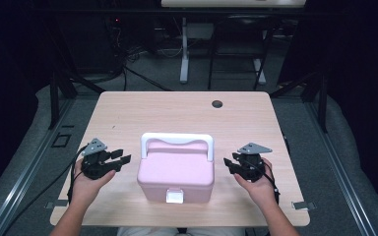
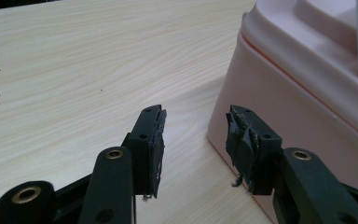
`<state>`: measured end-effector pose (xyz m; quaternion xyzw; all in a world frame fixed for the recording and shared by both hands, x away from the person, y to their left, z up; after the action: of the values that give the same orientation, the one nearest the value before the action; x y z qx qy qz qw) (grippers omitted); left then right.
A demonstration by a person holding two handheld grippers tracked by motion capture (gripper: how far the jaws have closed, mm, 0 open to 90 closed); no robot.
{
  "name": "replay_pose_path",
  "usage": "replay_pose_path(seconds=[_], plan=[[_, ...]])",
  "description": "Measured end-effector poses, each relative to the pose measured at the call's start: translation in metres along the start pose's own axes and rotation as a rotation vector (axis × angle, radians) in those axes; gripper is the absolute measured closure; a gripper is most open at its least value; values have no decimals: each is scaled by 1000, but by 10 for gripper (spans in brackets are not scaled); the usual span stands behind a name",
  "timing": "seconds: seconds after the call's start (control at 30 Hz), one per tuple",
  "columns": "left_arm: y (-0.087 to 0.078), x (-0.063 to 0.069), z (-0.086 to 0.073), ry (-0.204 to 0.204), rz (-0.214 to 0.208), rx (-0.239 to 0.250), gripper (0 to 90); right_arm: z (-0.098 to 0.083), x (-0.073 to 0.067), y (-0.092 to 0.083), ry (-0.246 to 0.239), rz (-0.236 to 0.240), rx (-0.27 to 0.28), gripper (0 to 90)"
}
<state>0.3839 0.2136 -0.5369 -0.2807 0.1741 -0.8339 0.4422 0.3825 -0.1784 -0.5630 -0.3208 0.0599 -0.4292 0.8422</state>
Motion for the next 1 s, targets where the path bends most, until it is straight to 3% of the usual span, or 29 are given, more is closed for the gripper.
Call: replay_pose_path(seconds=[0.13,0.23,0.3,0.47,0.6,0.77,1.0], plan=[[-3,4,6,5,-6,4,556,-1,-1,-5,-25,19,-44,564],[-4,7,10,7,-15,7,555,-1,-2,-9,-28,18,-47,552],[-3,11,11,1,-43,6,555,0,-3,-13,-9,17,-41,540],[-5,16,8,14,-63,-10,555,6,-6,-20,7,29,-18,539],[-12,21,13,33,-75,-8,549,15,-10,-27,-19,32,-4,534],[-21,26,19,21,-105,3,522,22,-15,-33,-28,53,15,525],[-28,29,22,15,-104,-1,514,27,-17,-38,-32,63,26,523]])
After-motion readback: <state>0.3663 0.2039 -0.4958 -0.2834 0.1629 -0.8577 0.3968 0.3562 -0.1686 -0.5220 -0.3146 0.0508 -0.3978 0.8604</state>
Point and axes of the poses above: each handheld gripper's, and its own axes: y roughly forward along the jaws, z roughly out of its top, x roughly to its right, the point moved 7 cm from there along y, roughly forward along the jaws, and after that the axes turned 15 degrees about -y, right-handed, at the moved point
